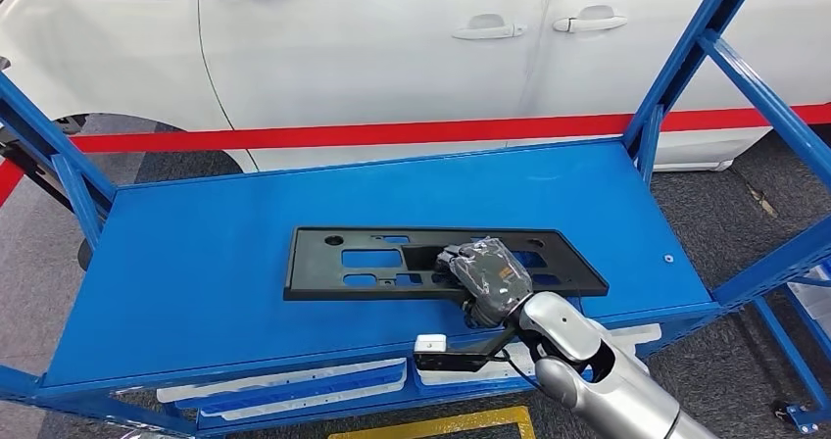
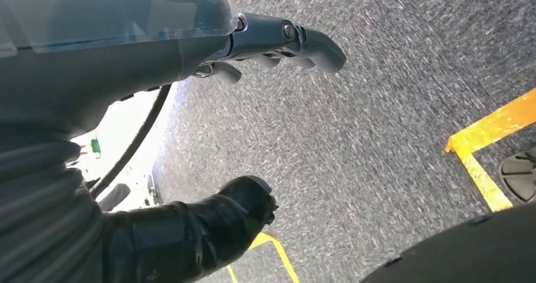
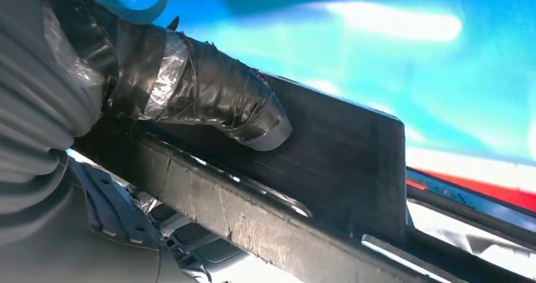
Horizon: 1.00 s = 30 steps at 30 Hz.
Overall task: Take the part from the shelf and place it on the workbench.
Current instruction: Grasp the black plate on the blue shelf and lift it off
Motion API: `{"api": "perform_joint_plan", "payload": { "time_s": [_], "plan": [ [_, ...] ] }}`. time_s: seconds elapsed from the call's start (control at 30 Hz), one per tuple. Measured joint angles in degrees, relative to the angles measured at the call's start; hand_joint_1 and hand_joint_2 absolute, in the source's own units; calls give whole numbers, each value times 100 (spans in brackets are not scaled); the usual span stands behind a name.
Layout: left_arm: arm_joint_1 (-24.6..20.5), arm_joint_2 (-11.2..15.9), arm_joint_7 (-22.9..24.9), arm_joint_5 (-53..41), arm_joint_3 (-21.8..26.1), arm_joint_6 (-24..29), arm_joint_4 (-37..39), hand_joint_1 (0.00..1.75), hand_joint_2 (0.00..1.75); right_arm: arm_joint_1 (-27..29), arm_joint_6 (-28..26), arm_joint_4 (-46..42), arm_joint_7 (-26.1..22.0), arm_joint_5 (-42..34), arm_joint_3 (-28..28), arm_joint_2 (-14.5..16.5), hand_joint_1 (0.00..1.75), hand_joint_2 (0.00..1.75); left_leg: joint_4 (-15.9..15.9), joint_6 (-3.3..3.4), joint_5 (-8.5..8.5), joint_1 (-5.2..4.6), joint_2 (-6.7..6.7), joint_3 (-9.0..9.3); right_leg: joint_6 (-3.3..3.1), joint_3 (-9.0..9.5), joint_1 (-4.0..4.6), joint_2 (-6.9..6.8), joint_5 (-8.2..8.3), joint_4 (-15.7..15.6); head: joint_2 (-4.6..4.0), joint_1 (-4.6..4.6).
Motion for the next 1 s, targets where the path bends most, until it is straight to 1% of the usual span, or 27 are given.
{"api": "perform_joint_plan", "payload": {
  "time_s": [0.07,0.17,0.27,0.33,0.37,0.4,0.43,0.47,0.5,0.53,0.57,0.6,0.63,0.67,0.7,0.73,0.77,0.83,0.87,0.9,0.93,1.0],
  "plan": [
    [0,0,2,16,4,24,0,0,175,-1,-104,-212,-92,-56,-103,-25,175,175,1,0,0,0,0,-1,0,-1,-1,0,0,-1,0,0],
    [-1,12,72,9,13,103,0,0,175,23,-243,-496,-272,-48,-227,-46,175,175,39,40,-15,-12,-2,-16,29,-3,-25,-3,9,-9,1,-1],
    [5,25,126,-15,14,201,0,0,175,110,-556,-934,-448,183,-353,-64,175,175,58,89,-8,-32,-4,-31,75,0,-45,-6,33,-25,1,-1],
    [6,23,138,-35,14,256,0,0,175,166,-735,-1245,-487,335,-423,-80,175,175,-52,135,81,-18,11,0,125,13,-33,-3,34,-43,1,0],
    [2,20,142,-44,14,277,0,0,175,193,-798,-1376,-500,390,-450,-95,175,175,-132,165,141,0,23,25,144,-5,-27,-2,-43,11,1,2],
    [-2,17,144,-50,14,291,0,0,175,216,-842,-1485,-516,430,-468,-113,175,175,-209,189,196,19,36,40,157,-64,-21,-2,-195,176,1,4],
    [-4,14,146,-54,14,300,0,0,175,239,-865,-1571,-531,455,-480,-136,175,175,-238,203,229,32,48,43,165,-171,-30,-5,-404,458,0,5],
    [-3,14,151,-58,14,305,0,0,175,259,-873,-1640,-548,470,-486,-157,175,175,-238,215,243,36,53,16,175,-309,-38,-4,-622,821,-1,5],
    [-1,14,159,-64,14,310,0,0,175,280,-874,-1693,-564,481,-487,-177,175,175,-214,217,247,36,58,-20,189,-433,-49,-5,-779,1163,0,4],
    [0,15,168,-74,14,314,0,0,175,302,-875,-1731,-579,489,-487,-198,175,175,-179,215,248,39,62,-60,205,-493,-65,-8,-833,1368,-1,4],
    [-1,15,177,-84,14,316,0,0,175,319,-878,-1764,-603,500,-487,-216,175,175,-140,209,247,45,63,-99,223,-469,-81,-12,-789,1393,0,3],
    [-4,13,181,-97,14,316,0,0,175,328,-901,-1802,-646,520,-487,-235,175,175,-89,195,242,56,62,-144,246,-320,-102,-18,-642,1166,0,4],
    [-9,10,184,-111,13,313,0,0,175,334,-941,-1848,-706,547,-487,-256,175,175,-25,171,231,70,61,-191,270,-104,-124,-22,-492,790,0,4],
    [-12,10,186,-127,13,309,0,0,175,341,-994,-1900,-774,579,-486,-273,175,175,31,133,222,75,56,-240,278,91,-127,-19,-396,464,1,5],
    [-14,10,190,-143,11,305,0,0,175,354,-1056,-1963,-837,608,-485,-292,175,175,87,91,214,77,50,-280,262,228,-119,-7,-310,215,1,5],
    [-14,12,193,-155,10,303,0,0,175,368,-1102,-2027,-878,630,-484,-309,175,175,129,50,215,68,41,-309,230,271,-108,7,-304,109,1,4],
    [-13,15,196,-164,10,302,0,0,175,382,-1132,-2083,-899,645,-481,-321,175,175,151,12,227,55,31,-332,183,248,-91,22,-299,130,1,2],
    [-6,15,198,-168,9,299,0,0,175,401,-1154,-2176,-914,664,-476,-340,175,175,180,-53,264,53,16,-371,85,180,-92,23,-260,125,0,2],
    [-2,15,198,-168,9,299,0,0,175,406,-1158,-2208,-919,673,-473,-348,175,175,216,-82,223,60,14,-410,31,140,-94,14,-224,129,0,0],
    [0,14,198,-168,9,297,0,0,175,411,-1161,-2241,-924,681,-471,-356,175,175,329,-107,94,69,15,-470,-22,92,-95,3,-182,123,-1,2],
    [1,13,198,-168,9,296,0,0,175,414,-1165,-2269,-932,689,-470,-366,175,175,545,-124,-122,74,18,-553,-67,36,-94,-9,-135,117,0,-1],
    [-4,13,198,-168,9,293,0,0,175,418,-1176,-2321,-948,707,-465,-382,175,175,1191,-143,-641,78,23,-736,-118,-79,-69,-27,-43,119,0,0]
  ]
}}
